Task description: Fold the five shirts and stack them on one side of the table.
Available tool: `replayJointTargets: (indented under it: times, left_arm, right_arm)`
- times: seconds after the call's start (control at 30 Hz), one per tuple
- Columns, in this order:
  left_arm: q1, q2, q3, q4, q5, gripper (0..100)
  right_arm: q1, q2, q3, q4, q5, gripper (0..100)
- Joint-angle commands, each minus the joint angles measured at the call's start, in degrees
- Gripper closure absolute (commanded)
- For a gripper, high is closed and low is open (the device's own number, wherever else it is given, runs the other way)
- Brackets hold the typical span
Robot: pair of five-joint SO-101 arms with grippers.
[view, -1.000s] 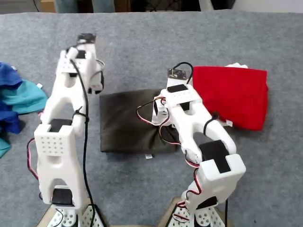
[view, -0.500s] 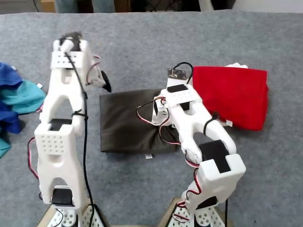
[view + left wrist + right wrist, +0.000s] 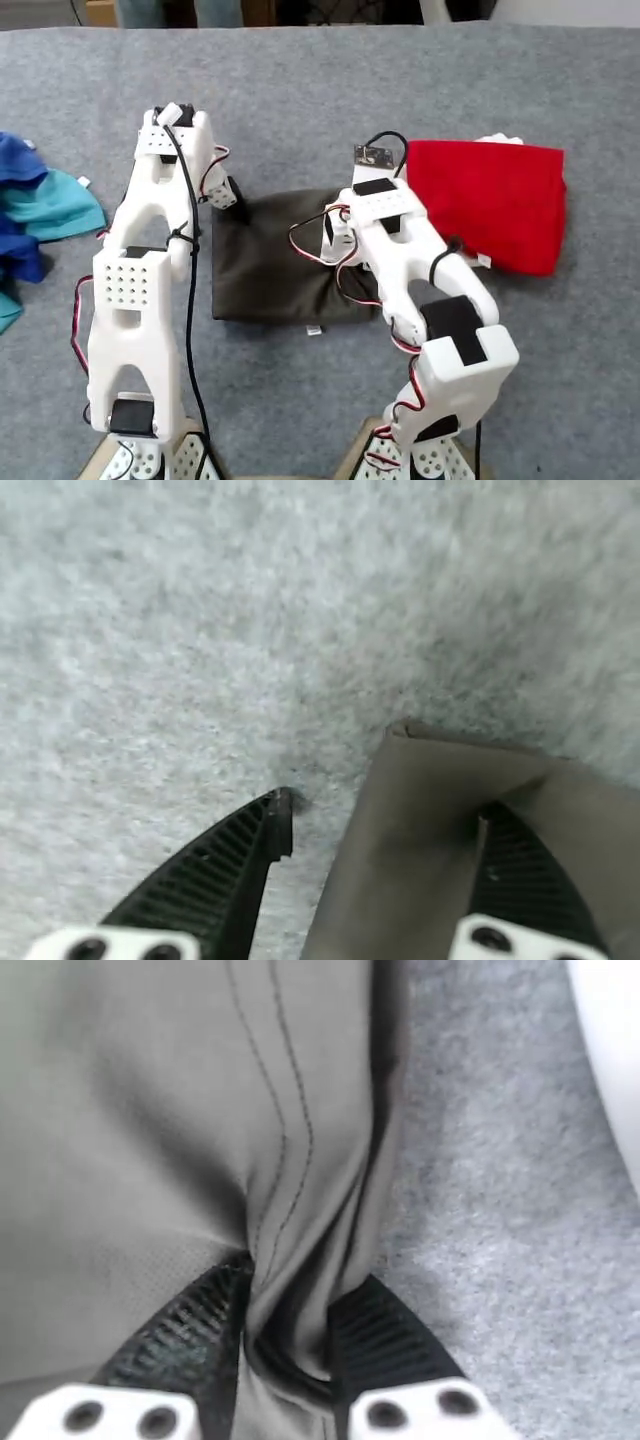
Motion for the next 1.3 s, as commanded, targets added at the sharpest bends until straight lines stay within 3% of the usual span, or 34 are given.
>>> replayJointTargets:
  times: [0.0,0.3,0.47,0.63,0.9,1.1,1.27]
  left_arm:
    - [0.57,1.85,-4.0,-1.14,4.57,73]
    - [2.33,2.02,-6.29,-2.73,5.36,85]
    - [3.38,1.85,-6.46,-5.98,-1.93,97]
    - [4.53,1.41,-8.04,-5.71,-4.75,97]
    - [4.88,1.41,-32.92,3.25,-4.48,97]
    - [7.69,1.49,-54.02,6.86,-4.31,97]
    - [11.03,-0.62,-55.78,6.24,-1.58,97]
  right_arm:
    - [1.49,4.79,0.57,-0.79,0.35,98.5]
    - [1.41,4.35,0.48,-0.79,0.44,98.5]
    - [1.32,4.26,-1.01,1.41,0.53,98.5]
    - [1.76,4.0,-5.41,5.54,2.37,98.5]
    - [1.85,-7.08,-14.37,17.14,6.68,98.5]
    - [6.07,-16.84,-19.21,21.1,8.35,98.5]
    - [10.37,-21.67,-23.08,23.21,9.67,98.5]
